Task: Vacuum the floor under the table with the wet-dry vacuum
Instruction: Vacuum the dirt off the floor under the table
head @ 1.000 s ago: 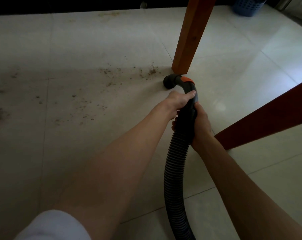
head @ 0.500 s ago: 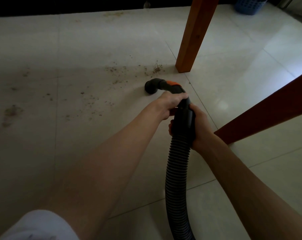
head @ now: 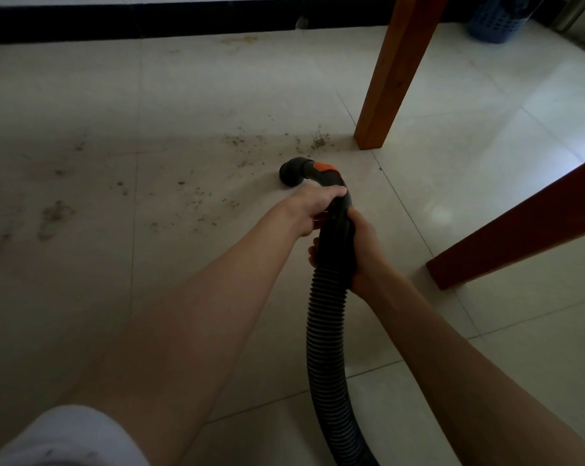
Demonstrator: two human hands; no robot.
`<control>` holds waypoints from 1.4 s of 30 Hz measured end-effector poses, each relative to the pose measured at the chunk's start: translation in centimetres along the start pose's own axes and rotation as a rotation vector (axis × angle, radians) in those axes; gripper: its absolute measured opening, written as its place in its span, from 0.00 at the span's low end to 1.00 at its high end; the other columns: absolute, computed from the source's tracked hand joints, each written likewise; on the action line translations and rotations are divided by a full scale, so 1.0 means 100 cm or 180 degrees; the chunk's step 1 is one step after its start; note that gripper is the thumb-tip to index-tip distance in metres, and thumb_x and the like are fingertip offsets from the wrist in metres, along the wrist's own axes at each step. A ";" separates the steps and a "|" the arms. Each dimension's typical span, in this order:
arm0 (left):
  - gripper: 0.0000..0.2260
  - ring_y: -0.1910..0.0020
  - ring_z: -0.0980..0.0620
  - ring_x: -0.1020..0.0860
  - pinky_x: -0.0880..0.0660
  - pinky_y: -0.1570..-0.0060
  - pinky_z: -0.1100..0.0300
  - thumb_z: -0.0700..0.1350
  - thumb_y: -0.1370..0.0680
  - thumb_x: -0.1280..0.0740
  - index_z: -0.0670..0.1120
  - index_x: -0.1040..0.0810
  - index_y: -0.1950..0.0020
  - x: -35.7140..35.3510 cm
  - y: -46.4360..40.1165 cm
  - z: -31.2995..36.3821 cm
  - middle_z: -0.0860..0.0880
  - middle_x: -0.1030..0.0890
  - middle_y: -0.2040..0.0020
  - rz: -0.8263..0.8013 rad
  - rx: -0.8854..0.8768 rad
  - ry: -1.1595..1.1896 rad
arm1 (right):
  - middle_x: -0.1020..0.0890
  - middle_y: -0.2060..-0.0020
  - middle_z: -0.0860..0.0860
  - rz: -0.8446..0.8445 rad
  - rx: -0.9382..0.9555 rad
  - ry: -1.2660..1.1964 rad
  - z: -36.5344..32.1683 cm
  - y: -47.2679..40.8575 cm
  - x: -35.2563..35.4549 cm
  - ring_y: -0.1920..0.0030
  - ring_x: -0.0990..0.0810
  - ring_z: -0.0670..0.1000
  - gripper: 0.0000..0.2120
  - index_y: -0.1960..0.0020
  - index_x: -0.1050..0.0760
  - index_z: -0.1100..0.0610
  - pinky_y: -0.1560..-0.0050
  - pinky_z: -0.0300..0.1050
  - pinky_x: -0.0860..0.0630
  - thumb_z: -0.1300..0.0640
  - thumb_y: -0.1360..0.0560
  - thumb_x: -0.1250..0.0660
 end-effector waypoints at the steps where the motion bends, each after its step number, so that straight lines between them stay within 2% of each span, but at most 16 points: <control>1: 0.07 0.56 0.50 0.24 0.26 0.49 0.56 0.44 0.22 0.35 0.41 0.28 0.47 0.001 0.001 0.000 0.46 0.24 0.57 0.0008 0.0001 0.0057 | 0.23 0.60 0.60 -0.0024 -0.0013 0.0031 -0.001 0.000 -0.001 0.71 0.23 0.53 0.24 0.42 0.27 0.64 0.69 0.46 0.23 0.45 0.19 0.47; 3: 0.08 0.57 0.50 0.24 0.25 0.49 0.55 0.44 0.22 0.34 0.40 0.27 0.49 0.004 0.002 0.001 0.46 0.24 0.56 0.0067 -0.0032 0.0128 | 0.22 0.65 0.58 -0.0075 -0.0095 0.0078 -0.005 0.003 -0.002 0.71 0.22 0.53 0.23 0.45 0.26 0.64 0.69 0.45 0.23 0.45 0.19 0.46; 6: 0.16 0.51 0.46 0.21 0.23 0.47 0.52 0.44 0.24 0.32 0.37 0.26 0.40 0.009 0.006 0.004 0.42 0.21 0.49 0.0207 -0.0059 0.0251 | 0.22 0.70 0.57 -0.0083 -0.0272 0.0063 -0.012 0.008 -0.007 0.72 0.22 0.53 0.22 0.50 0.25 0.63 0.68 0.45 0.23 0.45 0.20 0.45; 8: 0.18 0.50 0.45 0.21 0.23 0.47 0.52 0.45 0.25 0.31 0.37 0.26 0.39 0.012 0.007 0.005 0.41 0.21 0.48 0.0310 -0.0069 0.0322 | 0.22 0.71 0.57 -0.0074 -0.0289 0.0026 -0.015 0.010 -0.013 0.72 0.23 0.53 0.21 0.52 0.26 0.63 0.67 0.46 0.23 0.45 0.20 0.45; 12: 0.13 0.57 0.46 0.22 0.23 0.48 0.52 0.44 0.24 0.32 0.37 0.25 0.44 0.014 0.014 0.004 0.43 0.22 0.56 0.0263 -0.0042 0.0350 | 0.22 0.68 0.57 -0.0022 -0.0155 0.0120 -0.008 0.013 -0.020 0.72 0.23 0.53 0.22 0.50 0.25 0.62 0.69 0.44 0.24 0.45 0.19 0.47; 18: 0.16 0.51 0.45 0.22 0.24 0.48 0.53 0.44 0.23 0.34 0.37 0.28 0.38 0.010 0.024 0.003 0.42 0.23 0.50 0.0120 0.0123 0.0274 | 0.22 0.64 0.59 0.0229 -0.0139 0.0288 -0.005 0.022 -0.013 0.71 0.22 0.54 0.22 0.44 0.26 0.64 0.70 0.45 0.23 0.45 0.19 0.45; 20: 0.14 0.50 0.45 0.22 0.23 0.47 0.53 0.45 0.23 0.34 0.38 0.27 0.41 0.011 0.025 0.003 0.42 0.22 0.49 0.0072 0.0158 0.0216 | 0.22 0.65 0.58 0.0203 -0.0233 0.0291 -0.006 0.027 -0.013 0.71 0.22 0.54 0.22 0.45 0.27 0.64 0.71 0.44 0.22 0.45 0.20 0.45; 23: 0.11 0.53 0.46 0.21 0.23 0.48 0.54 0.47 0.24 0.34 0.41 0.26 0.48 0.015 0.028 0.001 0.43 0.22 0.52 0.0049 0.0287 0.0215 | 0.21 0.69 0.58 0.0067 -0.0426 0.0300 -0.008 0.034 -0.019 0.73 0.22 0.53 0.21 0.47 0.26 0.63 0.72 0.44 0.22 0.45 0.20 0.45; 26: 0.07 0.63 0.49 0.22 0.23 0.59 0.57 0.46 0.24 0.35 0.43 0.26 0.55 0.022 0.031 0.002 0.46 0.23 0.62 0.0046 0.0433 0.0258 | 0.21 0.73 0.56 -0.0076 -0.0463 0.0393 -0.013 0.040 -0.027 0.75 0.23 0.52 0.18 0.50 0.27 0.62 0.73 0.42 0.22 0.48 0.20 0.44; 28: 0.07 0.66 0.50 0.23 0.24 0.63 0.58 0.45 0.23 0.35 0.42 0.28 0.58 0.026 0.035 0.004 0.45 0.24 0.65 0.0068 0.0432 0.0279 | 0.21 0.73 0.56 -0.0106 -0.0451 0.0422 -0.014 0.044 -0.031 0.75 0.23 0.52 0.17 0.50 0.28 0.62 0.73 0.42 0.22 0.48 0.20 0.44; 32: 0.08 0.64 0.49 0.23 0.23 0.58 0.56 0.45 0.22 0.36 0.42 0.27 0.58 0.030 0.040 0.004 0.45 0.23 0.63 0.0060 0.0413 0.0275 | 0.22 0.72 0.57 -0.0095 -0.0410 0.0448 -0.010 0.049 -0.037 0.75 0.23 0.52 0.17 0.49 0.27 0.63 0.73 0.42 0.22 0.49 0.20 0.44; 35: 0.09 0.60 0.48 0.22 0.22 0.52 0.56 0.47 0.22 0.36 0.41 0.25 0.50 0.033 0.041 0.002 0.45 0.23 0.60 0.0058 0.0433 0.0207 | 0.23 0.70 0.57 -0.0082 -0.0380 0.0525 -0.006 0.051 -0.040 0.75 0.23 0.52 0.18 0.49 0.27 0.63 0.73 0.42 0.22 0.48 0.20 0.45; 38: 0.15 0.56 0.47 0.22 0.23 0.49 0.55 0.51 0.21 0.37 0.40 0.26 0.42 0.035 0.043 -0.001 0.44 0.22 0.56 0.0036 0.0477 0.0265 | 0.23 0.70 0.57 -0.0101 -0.0421 0.0575 -0.005 0.055 -0.039 0.74 0.23 0.52 0.19 0.50 0.27 0.63 0.72 0.43 0.22 0.47 0.19 0.46; 42: 0.20 0.59 0.48 0.23 0.25 0.56 0.56 0.53 0.19 0.41 0.40 0.31 0.36 0.037 0.049 -0.008 0.43 0.23 0.55 -0.0045 0.0573 0.0289 | 0.23 0.71 0.57 -0.0155 -0.0579 0.0601 0.005 0.063 -0.036 0.74 0.23 0.53 0.20 0.50 0.27 0.64 0.71 0.43 0.22 0.47 0.20 0.45</control>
Point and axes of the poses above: each hand's wrist, its own y-axis away from the middle knuckle, its own x-axis out of the back of the hand, z = x × y, the point moved 3 cm from there along -y, towards the middle knuckle
